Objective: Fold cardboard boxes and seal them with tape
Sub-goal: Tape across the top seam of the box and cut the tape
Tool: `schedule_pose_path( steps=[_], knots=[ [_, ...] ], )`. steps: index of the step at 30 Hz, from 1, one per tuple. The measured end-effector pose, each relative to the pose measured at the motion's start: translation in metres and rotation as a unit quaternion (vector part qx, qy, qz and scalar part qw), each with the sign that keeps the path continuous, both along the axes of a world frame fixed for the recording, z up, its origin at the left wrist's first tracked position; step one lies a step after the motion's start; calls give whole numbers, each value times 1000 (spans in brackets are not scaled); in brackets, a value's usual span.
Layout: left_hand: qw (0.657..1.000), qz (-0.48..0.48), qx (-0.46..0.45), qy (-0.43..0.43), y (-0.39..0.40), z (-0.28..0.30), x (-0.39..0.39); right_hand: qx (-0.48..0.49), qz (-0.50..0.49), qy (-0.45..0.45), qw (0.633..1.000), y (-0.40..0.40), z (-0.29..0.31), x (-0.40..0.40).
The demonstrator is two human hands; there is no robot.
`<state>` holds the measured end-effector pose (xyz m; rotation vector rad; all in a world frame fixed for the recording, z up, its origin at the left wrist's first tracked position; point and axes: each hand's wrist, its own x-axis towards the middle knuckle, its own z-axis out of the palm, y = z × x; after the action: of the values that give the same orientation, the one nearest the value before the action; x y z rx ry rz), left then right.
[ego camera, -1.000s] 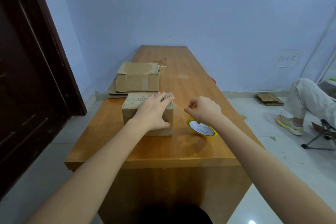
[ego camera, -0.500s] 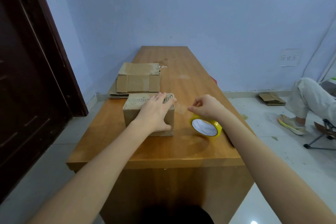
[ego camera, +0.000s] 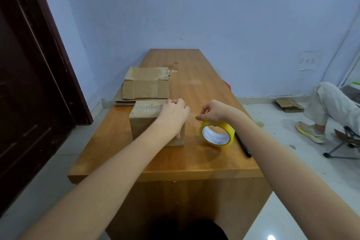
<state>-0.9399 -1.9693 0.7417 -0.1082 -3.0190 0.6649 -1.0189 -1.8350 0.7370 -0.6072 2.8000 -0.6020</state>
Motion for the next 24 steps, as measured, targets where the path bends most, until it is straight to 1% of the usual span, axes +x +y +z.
schedule_pose_path(
  steps=[6, 13, 18, 21, 24],
  knots=[
    [1000, 1, -2, 2, -1, -4, -1, -30, -41, 41, 998, 4, -13, 7],
    [1000, 1, -19, 2, -1, -7, -3, -26, -76, 104, 991, 0, -19, 23],
    [999, 13, -25, -17, -2, -5, -6, -11, -100, 114, 988, 20, -21, 29],
    [1000, 1, -26, -9, -8, -8, -7, -39, -111, 113, 987, 49, -23, 27],
    [1000, -9, -13, 1, -13, -10, -4, -80, -115, 122, 982, 54, -28, 28]
  ],
)
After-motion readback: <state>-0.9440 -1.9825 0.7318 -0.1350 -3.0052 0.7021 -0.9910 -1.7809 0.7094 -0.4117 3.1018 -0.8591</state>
